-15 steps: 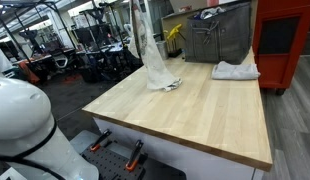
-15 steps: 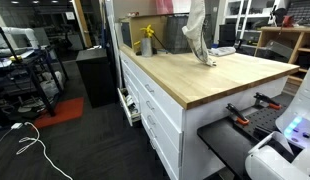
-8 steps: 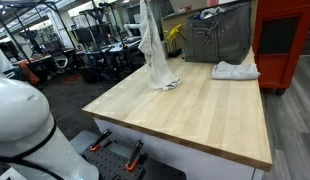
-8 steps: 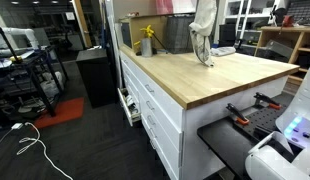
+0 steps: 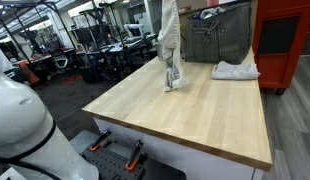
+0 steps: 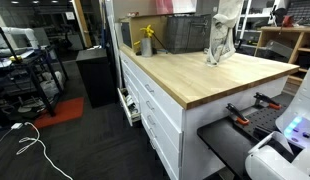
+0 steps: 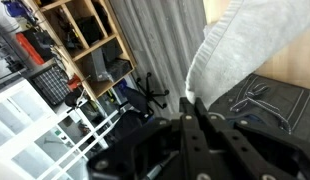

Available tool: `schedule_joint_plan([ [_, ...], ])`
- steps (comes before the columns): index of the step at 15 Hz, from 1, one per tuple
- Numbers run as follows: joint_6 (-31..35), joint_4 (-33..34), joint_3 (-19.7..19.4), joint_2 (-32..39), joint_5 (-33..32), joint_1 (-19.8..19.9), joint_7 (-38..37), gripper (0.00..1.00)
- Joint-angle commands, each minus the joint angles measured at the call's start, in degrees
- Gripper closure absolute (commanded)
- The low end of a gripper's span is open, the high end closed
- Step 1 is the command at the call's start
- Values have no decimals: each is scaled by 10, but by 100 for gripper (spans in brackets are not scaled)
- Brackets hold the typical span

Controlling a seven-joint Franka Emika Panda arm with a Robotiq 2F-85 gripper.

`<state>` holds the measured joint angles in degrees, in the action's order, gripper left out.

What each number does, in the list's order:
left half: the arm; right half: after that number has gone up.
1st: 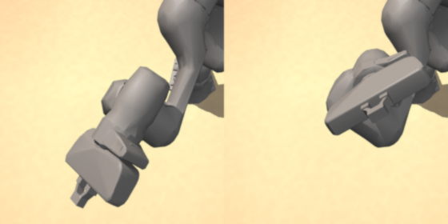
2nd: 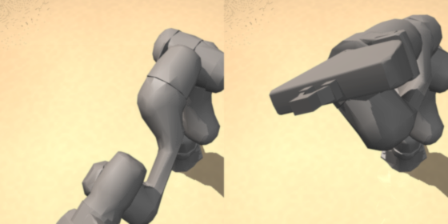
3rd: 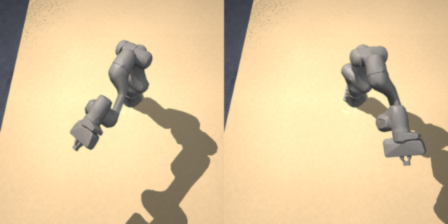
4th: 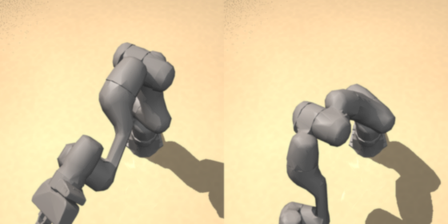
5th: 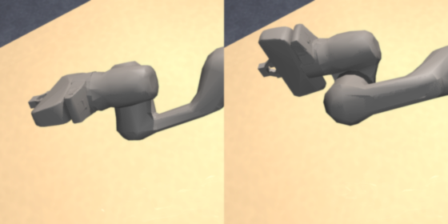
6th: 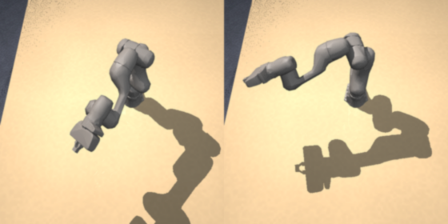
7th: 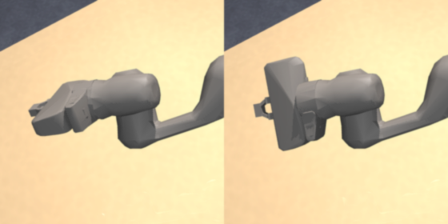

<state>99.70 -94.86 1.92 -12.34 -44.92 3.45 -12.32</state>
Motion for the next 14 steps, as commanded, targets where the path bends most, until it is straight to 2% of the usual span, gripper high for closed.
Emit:
schedule_joint_plan([
  [1, -18, -17, -2, -31, -27, 2, -21, 99],
  [9, -26, 36, -4, -80, -29, 4, 6, 99],
  [14, -14, 63, 10, -78, -33, -1, 12, 99],
])
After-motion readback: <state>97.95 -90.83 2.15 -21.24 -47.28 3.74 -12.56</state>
